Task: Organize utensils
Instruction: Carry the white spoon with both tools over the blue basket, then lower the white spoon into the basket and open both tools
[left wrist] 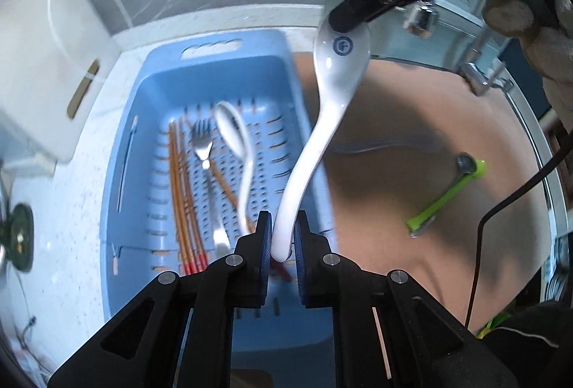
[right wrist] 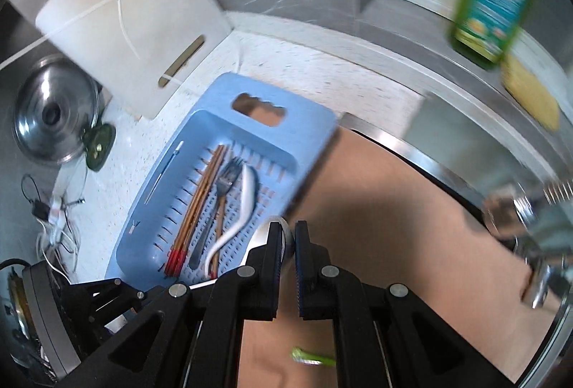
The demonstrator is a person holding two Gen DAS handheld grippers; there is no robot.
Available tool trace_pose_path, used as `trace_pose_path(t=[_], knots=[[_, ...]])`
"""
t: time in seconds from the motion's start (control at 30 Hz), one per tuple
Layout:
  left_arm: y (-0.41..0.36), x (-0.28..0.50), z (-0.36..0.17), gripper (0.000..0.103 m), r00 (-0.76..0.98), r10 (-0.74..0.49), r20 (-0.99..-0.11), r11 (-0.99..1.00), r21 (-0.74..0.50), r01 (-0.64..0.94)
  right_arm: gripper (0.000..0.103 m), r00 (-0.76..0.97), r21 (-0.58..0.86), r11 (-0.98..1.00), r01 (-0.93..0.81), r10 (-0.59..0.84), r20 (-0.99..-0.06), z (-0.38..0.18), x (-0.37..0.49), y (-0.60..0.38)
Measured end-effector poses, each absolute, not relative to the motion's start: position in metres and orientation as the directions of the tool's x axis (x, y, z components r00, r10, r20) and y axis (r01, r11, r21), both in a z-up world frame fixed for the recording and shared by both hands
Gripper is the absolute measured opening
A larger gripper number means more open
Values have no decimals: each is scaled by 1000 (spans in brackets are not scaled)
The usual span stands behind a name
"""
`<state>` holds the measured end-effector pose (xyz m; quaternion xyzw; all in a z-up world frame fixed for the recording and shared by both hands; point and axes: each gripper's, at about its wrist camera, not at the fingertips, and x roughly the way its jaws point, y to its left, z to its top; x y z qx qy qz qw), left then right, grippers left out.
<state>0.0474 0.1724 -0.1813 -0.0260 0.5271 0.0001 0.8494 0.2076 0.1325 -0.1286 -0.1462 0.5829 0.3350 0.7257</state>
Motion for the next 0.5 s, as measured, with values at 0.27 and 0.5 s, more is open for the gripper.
trace_pose_path(t=[0.27,0.5], knots=[[188,50,-203,10,404,-63,-913,991,-104,-79,6,82,86,679,-729,211,-974,-156,214,188],[197,54,-219,10,375,-99,-922,982,-151,-114,6,79,26,639,-769,135,-988,-182,216,218]])
